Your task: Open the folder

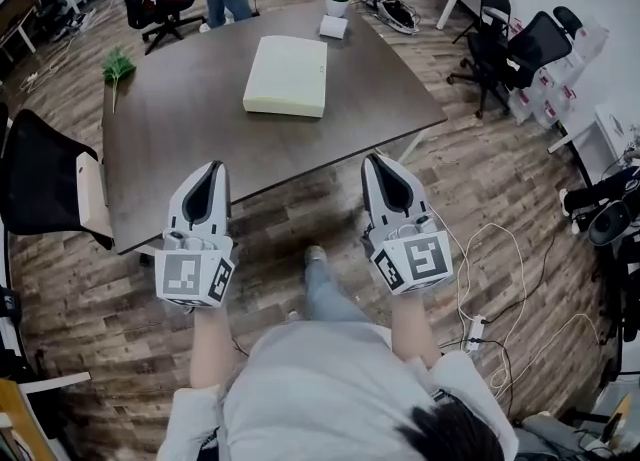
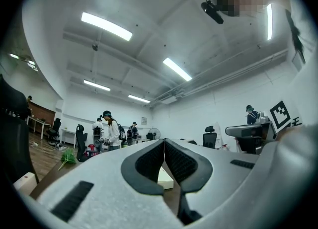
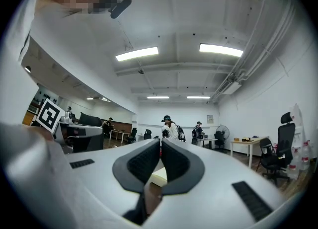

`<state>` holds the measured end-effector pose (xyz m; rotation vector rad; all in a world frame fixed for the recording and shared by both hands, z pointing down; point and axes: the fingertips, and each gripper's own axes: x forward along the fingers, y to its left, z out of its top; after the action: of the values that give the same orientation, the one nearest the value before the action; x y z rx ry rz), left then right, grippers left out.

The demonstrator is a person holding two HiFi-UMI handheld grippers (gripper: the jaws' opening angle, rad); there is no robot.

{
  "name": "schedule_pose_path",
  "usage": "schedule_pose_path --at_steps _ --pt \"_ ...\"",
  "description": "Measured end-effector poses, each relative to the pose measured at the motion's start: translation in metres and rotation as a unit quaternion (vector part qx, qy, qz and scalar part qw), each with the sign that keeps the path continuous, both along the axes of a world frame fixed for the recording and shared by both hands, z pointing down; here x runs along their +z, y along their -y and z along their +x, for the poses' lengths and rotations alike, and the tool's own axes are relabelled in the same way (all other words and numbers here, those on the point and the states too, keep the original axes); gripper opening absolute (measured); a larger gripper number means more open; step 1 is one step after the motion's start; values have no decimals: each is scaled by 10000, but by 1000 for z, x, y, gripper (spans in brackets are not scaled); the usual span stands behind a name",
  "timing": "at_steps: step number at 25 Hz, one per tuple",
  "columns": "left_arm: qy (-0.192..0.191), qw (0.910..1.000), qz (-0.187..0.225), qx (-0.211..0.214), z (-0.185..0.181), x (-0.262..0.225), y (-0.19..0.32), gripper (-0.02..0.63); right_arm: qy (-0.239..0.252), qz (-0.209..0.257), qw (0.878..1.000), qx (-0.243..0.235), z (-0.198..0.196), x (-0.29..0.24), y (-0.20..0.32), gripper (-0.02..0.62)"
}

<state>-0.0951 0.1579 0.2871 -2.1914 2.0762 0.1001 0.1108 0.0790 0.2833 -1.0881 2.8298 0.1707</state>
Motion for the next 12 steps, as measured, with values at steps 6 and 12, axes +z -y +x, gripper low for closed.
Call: schedule_pose_path --at_steps 6,12 --pt "42 9999 23 -95 -22 -5 44 10 56 -7 9999 -103 -25 -2 50 15" --pt "39 9997 68 -238 -41 -11 92 11 53 39 9997 -251 -46 -8 105 15"
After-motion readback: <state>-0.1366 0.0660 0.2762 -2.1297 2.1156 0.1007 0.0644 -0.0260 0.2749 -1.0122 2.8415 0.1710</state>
